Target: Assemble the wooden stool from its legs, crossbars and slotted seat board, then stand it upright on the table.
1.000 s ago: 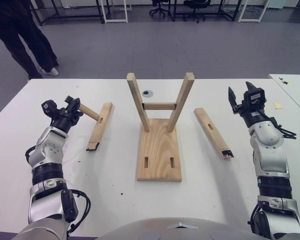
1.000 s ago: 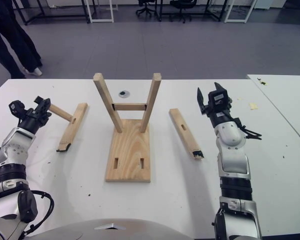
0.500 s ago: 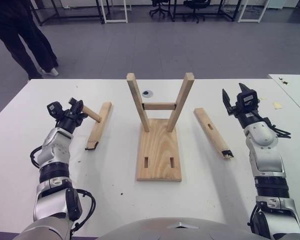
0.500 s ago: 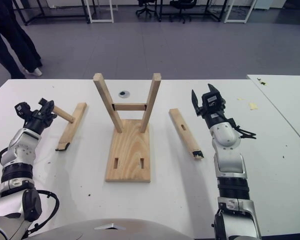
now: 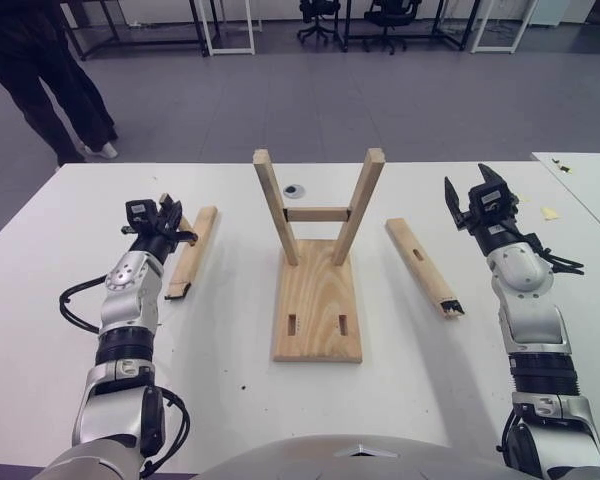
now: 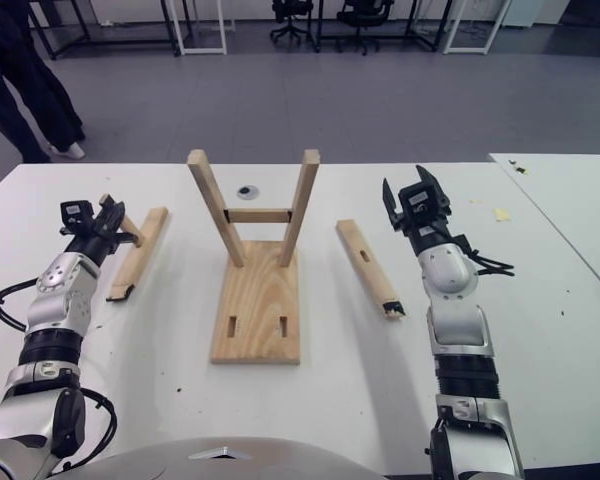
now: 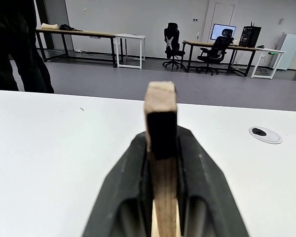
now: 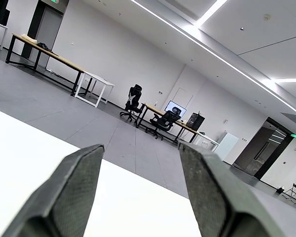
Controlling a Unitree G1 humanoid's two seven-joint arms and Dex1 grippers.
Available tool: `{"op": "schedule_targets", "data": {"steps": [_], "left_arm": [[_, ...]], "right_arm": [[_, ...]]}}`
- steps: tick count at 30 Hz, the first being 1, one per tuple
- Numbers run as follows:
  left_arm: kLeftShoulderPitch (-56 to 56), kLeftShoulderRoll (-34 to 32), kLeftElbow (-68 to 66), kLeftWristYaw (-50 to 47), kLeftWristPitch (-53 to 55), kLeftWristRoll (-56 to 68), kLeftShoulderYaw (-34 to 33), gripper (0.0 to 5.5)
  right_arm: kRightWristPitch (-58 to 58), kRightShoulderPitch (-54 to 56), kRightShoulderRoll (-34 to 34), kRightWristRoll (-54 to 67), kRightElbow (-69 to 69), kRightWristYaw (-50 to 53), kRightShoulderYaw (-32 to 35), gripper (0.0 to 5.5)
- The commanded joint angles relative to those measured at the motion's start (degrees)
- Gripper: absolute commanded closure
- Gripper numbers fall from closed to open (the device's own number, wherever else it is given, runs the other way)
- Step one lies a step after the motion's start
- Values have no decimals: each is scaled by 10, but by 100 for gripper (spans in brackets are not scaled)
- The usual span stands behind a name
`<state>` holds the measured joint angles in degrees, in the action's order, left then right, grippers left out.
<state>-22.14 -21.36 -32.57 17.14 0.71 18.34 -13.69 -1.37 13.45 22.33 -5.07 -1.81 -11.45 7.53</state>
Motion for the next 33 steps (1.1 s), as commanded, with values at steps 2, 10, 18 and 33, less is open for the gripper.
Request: {"op": "schedule_targets", "data": {"steps": [2, 10, 18, 33], "left_arm": [[72, 42, -85, 2, 63, -30, 35, 511], [58, -10, 109, -20, 98, -45, 31, 410], [105, -62, 211, 48, 230, -34, 36, 264], [115, -105, 121, 121, 254, -82, 85, 208]], "right_arm": [[-2, 15, 7, -12, 1, 5, -8, 268], [-8, 16, -1, -16, -1, 16, -12, 268], [-13, 17, -5, -12, -4, 26, -11, 268], [-2, 6, -22, -15, 4, 38, -20, 268]]}}
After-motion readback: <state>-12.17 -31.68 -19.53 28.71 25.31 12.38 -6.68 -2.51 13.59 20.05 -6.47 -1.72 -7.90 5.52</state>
